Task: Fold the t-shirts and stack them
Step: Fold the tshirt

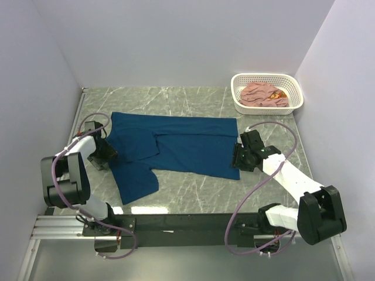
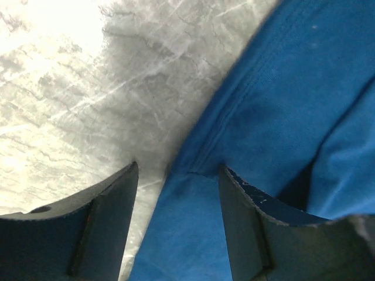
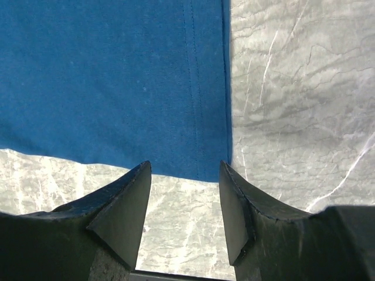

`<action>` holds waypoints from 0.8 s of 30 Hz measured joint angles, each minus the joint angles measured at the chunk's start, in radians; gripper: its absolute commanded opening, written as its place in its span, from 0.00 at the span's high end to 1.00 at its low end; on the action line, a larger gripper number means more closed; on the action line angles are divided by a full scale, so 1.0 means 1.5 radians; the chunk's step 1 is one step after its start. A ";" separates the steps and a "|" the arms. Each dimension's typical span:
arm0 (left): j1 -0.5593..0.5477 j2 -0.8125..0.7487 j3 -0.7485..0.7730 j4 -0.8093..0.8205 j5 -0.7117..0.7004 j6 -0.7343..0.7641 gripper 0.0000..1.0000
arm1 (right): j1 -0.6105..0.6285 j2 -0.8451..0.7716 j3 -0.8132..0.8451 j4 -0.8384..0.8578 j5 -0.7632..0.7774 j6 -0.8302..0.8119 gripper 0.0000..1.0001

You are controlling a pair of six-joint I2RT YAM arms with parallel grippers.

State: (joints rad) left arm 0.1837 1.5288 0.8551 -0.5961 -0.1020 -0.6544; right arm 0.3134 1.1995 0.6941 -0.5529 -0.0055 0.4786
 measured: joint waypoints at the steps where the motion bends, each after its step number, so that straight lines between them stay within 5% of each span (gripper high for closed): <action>1: 0.000 0.007 0.000 0.004 0.000 0.003 0.38 | 0.000 -0.002 0.000 0.000 0.002 0.000 0.43; 6: 0.000 0.022 0.008 0.010 -0.005 0.007 0.45 | -0.002 -0.006 -0.002 -0.001 0.009 0.000 0.45; 19: 0.000 0.020 0.004 0.014 -0.018 0.022 0.99 | -0.038 -0.021 -0.042 -0.022 0.016 0.005 0.45; 24: -0.001 0.016 0.000 0.018 -0.018 0.023 0.99 | -0.060 -0.019 -0.045 -0.019 -0.002 0.017 0.47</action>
State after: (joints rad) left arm 0.1825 1.5528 0.8547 -0.5697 -0.1287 -0.6205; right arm 0.2241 1.1713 0.6270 -0.5808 -0.0086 0.5045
